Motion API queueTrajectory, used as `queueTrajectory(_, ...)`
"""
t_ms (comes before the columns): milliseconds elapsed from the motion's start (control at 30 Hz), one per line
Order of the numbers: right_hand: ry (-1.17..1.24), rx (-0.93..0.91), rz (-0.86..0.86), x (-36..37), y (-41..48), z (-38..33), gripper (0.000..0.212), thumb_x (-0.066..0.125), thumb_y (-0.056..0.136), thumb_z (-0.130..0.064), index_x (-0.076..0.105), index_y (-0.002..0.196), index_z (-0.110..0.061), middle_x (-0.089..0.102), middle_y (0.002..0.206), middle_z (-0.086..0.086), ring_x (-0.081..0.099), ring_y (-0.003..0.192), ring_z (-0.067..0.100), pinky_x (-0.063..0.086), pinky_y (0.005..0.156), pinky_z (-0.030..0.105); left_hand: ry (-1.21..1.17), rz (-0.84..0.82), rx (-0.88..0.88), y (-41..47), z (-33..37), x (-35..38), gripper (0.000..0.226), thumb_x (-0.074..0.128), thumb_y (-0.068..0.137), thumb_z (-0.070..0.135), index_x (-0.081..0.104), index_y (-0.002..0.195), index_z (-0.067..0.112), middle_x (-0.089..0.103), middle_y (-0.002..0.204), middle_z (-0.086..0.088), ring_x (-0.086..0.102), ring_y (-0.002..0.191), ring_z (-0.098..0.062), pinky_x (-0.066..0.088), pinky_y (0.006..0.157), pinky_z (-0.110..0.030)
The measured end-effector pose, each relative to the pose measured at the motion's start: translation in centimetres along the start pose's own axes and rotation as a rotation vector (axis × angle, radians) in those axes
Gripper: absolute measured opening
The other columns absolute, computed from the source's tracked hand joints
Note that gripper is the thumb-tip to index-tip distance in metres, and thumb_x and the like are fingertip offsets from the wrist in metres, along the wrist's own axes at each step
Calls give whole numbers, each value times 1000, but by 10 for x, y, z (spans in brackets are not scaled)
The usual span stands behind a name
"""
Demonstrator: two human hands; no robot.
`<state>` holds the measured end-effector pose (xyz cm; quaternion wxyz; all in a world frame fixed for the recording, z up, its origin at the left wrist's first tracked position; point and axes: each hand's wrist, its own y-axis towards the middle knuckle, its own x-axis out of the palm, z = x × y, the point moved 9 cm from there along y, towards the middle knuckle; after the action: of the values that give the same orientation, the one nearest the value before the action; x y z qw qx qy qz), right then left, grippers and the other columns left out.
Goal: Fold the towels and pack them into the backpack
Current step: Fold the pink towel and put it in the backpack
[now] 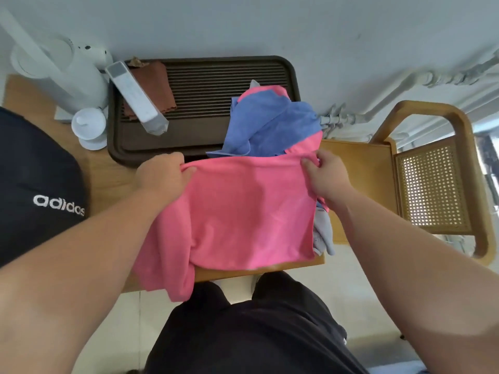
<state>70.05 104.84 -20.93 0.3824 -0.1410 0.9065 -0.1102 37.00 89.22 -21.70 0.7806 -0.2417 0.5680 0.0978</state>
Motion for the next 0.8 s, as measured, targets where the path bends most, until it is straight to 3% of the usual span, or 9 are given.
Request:
queueTrajectory(100,-15,10,-9,-1,16,-8,33,62,95,-28,57,125,-17,56,78,-4,53,68,8,41,65,29,23,12,-9,11,8,-7,37,65,91,44,55,110,13,59,107,-16,55,100,-40,47,80,-48)
queueTrajectory(167,6,6,-26,3,16,-9,54,64,93,-28,43,142,-24,58,88,-5,58,77,12,48,73,33,80,7,-39,7,11,-2,53,69,87,44,50,127,15,54,120,-16,51,109,-39,46,89,-51)
queueTrajectory(267,-25,-34,-4,8,1,-4,75,70,86,-29,31,150,-27,57,133,6,58,115,25,50,98,44,89,96,-32,-18,18,8,61,71,83,42,47,133,17,48,130,-15,48,113,-39,43,96,-52)
queueTrajectory(333,-38,-55,36,9,-14,7,80,73,82,-32,32,150,-25,49,141,7,51,125,27,45,104,46,78,121,-45,-41,18,23,66,74,79,40,48,135,16,45,137,-17,45,119,-41,39,101,-53)
queueTrajectory(400,-112,-78,106,5,-37,18,74,75,79,-36,41,144,-22,48,133,9,48,121,30,42,103,46,70,98,-74,-64,12,41,70,76,77,42,51,136,14,44,142,-21,43,125,-43,36,104,-55)
queueTrajectory(533,-502,-406,204,19,-89,11,42,73,75,-40,61,111,-23,54,105,11,52,92,34,46,79,44,63,28,-123,-105,-8,70,67,75,77,45,53,133,16,47,139,-21,44,124,-42,38,99,-55)
queueTrajectory(633,-597,-683,-119,82,-123,0,32,71,84,-38,67,112,-24,57,108,6,54,92,32,50,82,47,73,8,-129,-121,-23,77,63,76,77,44,55,129,16,51,130,-19,48,117,-40,42,94,-52)
queueTrajectory(700,-677,-613,-439,131,-142,6,48,56,94,-48,54,138,-29,48,139,8,48,123,34,45,101,53,80,0,-164,-126,-38,76,59,74,79,45,57,127,16,53,126,-19,50,114,-40,42,93,-50)
queueTrajectory(800,-850,-495,-664,177,-164,16,70,33,97,-66,8,158,-44,-8,169,6,-5,154,35,12,123,56,75,8,-207,-135,-56,69,59,68,85,45,55,134,14,53,127,-19,50,115,-41,43,93,-50)
